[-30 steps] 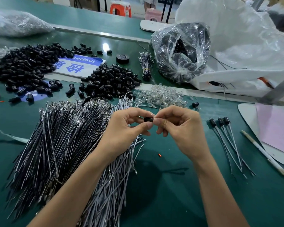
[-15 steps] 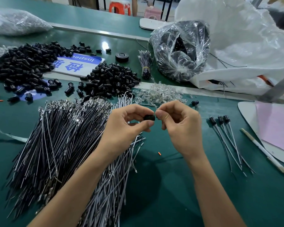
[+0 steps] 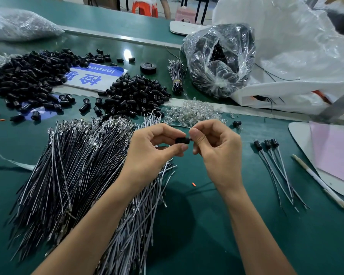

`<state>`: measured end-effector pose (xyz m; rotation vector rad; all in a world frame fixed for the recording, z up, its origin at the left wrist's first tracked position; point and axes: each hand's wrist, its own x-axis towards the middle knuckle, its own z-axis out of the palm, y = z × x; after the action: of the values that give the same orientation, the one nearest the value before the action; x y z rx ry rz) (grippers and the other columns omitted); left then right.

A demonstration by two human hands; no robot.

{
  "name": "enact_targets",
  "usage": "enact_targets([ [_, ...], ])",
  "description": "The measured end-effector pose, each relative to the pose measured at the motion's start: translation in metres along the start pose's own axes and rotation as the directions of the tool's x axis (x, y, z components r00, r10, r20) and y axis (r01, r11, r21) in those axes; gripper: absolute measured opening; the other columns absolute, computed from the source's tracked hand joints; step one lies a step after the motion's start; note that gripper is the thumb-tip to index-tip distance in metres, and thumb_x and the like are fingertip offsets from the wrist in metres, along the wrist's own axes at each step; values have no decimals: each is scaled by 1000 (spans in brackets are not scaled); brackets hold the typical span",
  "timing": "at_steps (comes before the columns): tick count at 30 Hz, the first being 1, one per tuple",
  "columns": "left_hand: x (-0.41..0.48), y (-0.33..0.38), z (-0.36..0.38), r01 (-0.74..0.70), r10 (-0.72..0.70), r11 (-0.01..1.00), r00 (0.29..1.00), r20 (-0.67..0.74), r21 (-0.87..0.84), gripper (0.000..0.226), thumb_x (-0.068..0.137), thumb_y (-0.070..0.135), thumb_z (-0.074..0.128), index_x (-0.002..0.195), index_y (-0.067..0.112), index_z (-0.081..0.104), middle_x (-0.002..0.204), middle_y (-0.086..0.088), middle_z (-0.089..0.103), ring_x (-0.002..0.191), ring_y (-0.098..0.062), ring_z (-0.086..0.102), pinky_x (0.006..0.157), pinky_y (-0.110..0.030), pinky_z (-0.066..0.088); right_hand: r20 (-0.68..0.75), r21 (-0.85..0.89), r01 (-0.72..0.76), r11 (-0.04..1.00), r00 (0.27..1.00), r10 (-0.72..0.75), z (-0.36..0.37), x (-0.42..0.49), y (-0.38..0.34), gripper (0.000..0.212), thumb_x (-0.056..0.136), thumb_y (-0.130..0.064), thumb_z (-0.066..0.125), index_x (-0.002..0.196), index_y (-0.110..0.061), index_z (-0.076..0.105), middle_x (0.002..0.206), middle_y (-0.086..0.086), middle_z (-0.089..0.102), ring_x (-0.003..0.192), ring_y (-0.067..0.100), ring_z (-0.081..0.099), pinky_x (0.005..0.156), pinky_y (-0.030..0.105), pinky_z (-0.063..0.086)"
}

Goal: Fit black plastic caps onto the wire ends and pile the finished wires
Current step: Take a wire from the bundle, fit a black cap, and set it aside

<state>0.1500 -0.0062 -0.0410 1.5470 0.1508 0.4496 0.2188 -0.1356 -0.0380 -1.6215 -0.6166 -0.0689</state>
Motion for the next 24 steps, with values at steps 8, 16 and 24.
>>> enact_targets([
  [8, -1, -1, 0, 11, -11, 998, 1000, 9, -54, 24, 70, -5, 80, 84, 14, 74, 76, -7, 74, 66, -15, 70, 65, -21, 56, 46, 87, -34, 996, 999, 30, 3, -2, -2, 18, 89, -4, 66, 78, -17, 60, 66, -9, 59, 48, 10, 52, 49, 19, 43],
  [16, -1, 2, 3, 66, -68, 959, 998, 4, -276, 20, 70, 9, 72, 89, 8, 74, 82, -5, 76, 72, -16, 72, 68, -21, 57, 30, 72, -16, 997, 999, 14, 6, -3, -3, 16, 93, -11, 62, 81, -19, 56, 71, -9, 57, 48, 8, 50, 49, 21, 43],
  [24, 1, 1, -3, 42, -67, 952, 995, -70, -304, 26, 59, 2, 79, 83, 8, 70, 82, -6, 76, 78, -14, 73, 72, -20, 56, -25, 20, -13, 1000, 1000, 13, 5, -1, -1, 15, 96, -11, 60, 82, -17, 56, 66, -9, 56, 50, 10, 51, 52, 24, 43],
])
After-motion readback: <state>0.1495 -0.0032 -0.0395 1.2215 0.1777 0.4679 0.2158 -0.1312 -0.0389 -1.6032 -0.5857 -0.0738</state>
